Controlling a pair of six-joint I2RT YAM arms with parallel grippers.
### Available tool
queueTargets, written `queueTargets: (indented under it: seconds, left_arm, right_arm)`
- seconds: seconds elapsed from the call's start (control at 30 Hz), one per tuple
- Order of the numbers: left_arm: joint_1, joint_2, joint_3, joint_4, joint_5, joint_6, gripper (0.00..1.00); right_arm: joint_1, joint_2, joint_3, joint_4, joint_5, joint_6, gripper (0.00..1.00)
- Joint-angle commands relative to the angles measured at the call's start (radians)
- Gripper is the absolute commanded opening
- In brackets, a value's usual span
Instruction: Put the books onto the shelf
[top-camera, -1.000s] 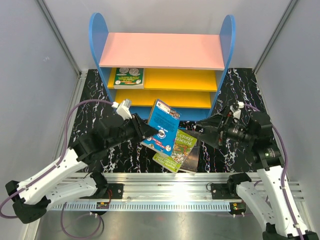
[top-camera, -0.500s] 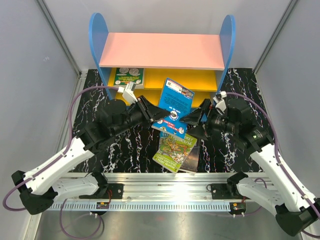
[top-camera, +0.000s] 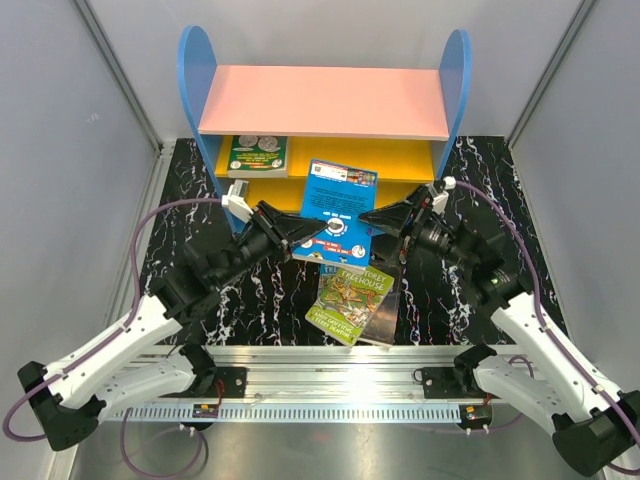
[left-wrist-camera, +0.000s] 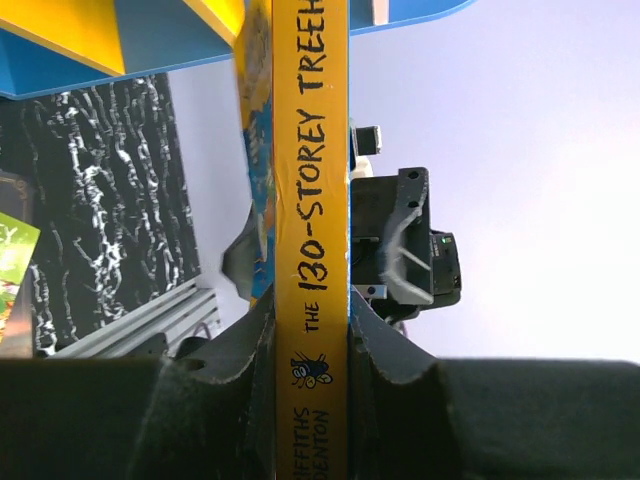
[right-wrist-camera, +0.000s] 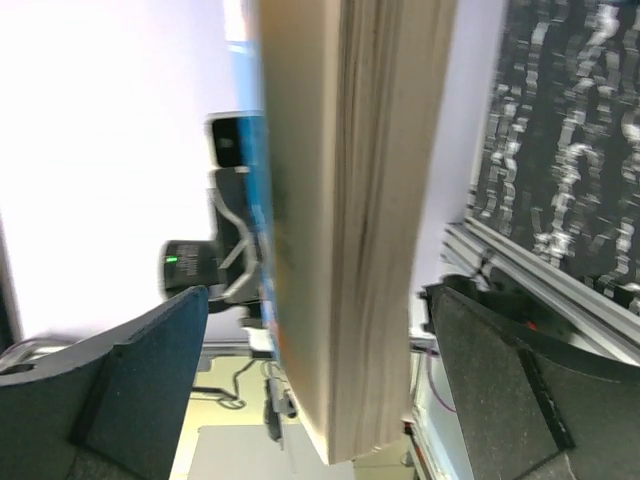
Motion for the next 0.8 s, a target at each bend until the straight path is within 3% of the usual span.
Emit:
queueTargets:
  seconds: [0.0,0.1,0.2,0.37,0.53,0.6,0.7,0.73,0.77]
  left_arm:
    - [0.005,-0.063,-0.009,0.239,-0.028,-0.061,0.0]
    - [0.008,-0.068,-0.028,0.251,-0.029,-0.074,0.0]
    - [0.007,-0.073,-0.029,0.242,-0.036,-0.063,0.0]
    - [0.01,-0.05,0.082,0.058,-0.045,0.058,0.0]
    - [0.008,-0.034,0.147,-0.042,-0.043,0.146,0.0]
    - [0.008,-0.039,0.172,-0.111,-0.089,0.167,0.0]
    - [0.008,-0.057,0.204,-0.224,-0.105,0.202,0.0]
    - [0.008,-0.063,0.224,-0.27,-0.114,0.235,0.05]
    - [0.008,-0.069,0.242,-0.362,-0.121,0.256,0.27]
  right_arm:
    - [0.012,-0.015,0.003,0.2,-0.019,0.084,0.99]
    - [0.032,-0.012,-0.014,0.254,-0.005,0.114,0.94]
    - [0.066,-0.009,-0.011,0.267,0.013,0.118,0.8]
    - [0.142,-0.02,0.015,0.214,0.035,0.085,0.29]
    - [0.222,-0.021,0.021,0.137,0.093,0.057,0.17]
    - [0.247,-0.005,0.029,0.107,0.119,0.045,0.05]
    - [0.268,0.037,0.053,0.051,0.15,0.028,0.0]
    - [0.268,0.052,0.064,0.027,0.159,0.02,0.0]
    - [0.268,0.084,0.103,-0.013,0.183,-0.004,0.0]
